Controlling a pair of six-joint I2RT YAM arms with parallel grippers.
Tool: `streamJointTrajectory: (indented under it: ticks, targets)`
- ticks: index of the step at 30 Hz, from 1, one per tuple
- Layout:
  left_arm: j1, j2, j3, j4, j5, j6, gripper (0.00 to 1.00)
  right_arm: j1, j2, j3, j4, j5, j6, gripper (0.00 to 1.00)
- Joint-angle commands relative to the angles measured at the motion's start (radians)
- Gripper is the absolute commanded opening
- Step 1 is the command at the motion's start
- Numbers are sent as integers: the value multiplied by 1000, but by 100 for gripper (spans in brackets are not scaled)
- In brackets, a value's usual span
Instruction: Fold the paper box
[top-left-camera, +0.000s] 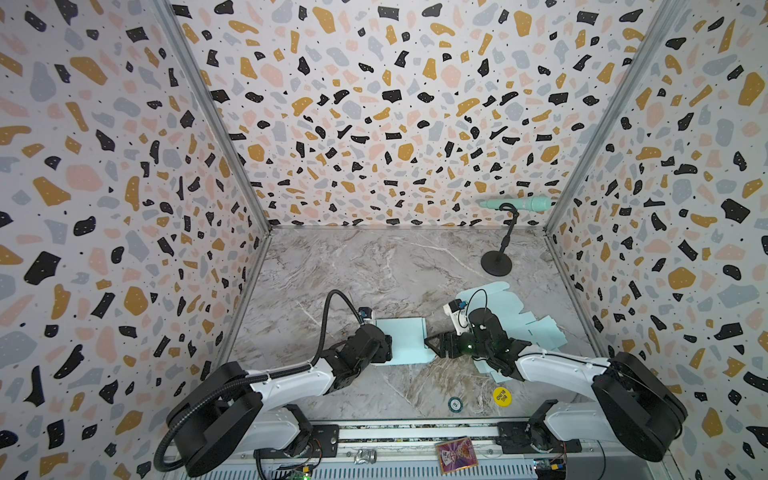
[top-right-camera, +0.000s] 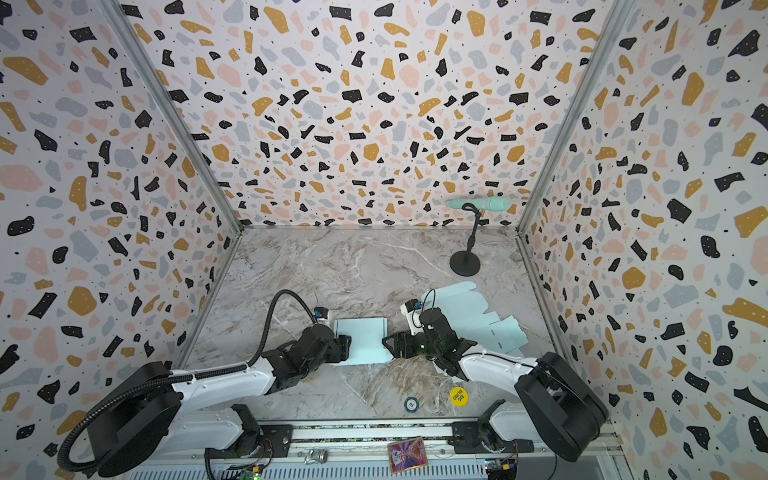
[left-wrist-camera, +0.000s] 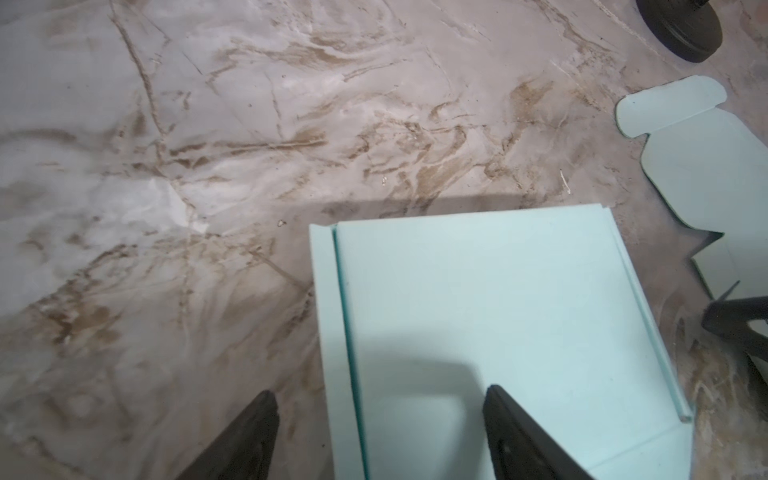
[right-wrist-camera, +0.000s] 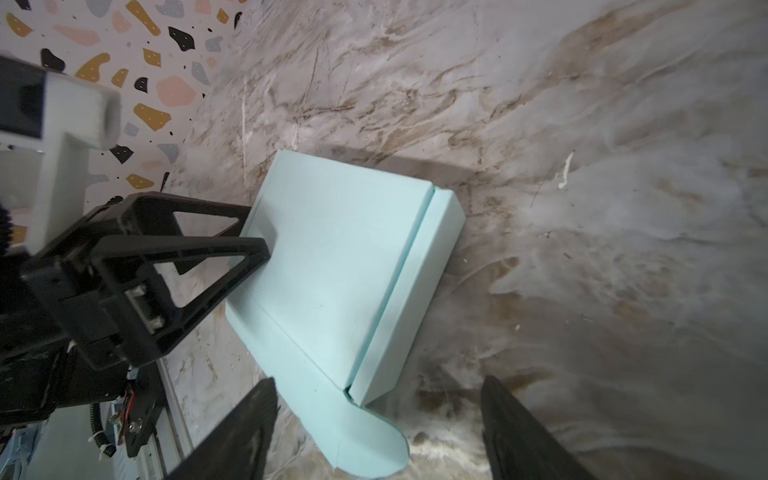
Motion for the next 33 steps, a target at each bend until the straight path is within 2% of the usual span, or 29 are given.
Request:
streamJointTrajectory:
  ticks: [1,13,20,28,33]
  targets:
    - [-14,16,15,29,13,-24,77,-5,54,79,32,-47,-60,75]
    - [-12,89,76,46,-17,8,67,15,189,164,27,-54,-127,63]
    - [58,155,137,63,19,72,62,16,236,221,6,-27,-158,60]
    - [130,253,204,81,80,135,60,1,277,269,-16,-3,-162,62]
    - [142,257,201,82,80,138,65,-5,241,256,-42,39,-156,72]
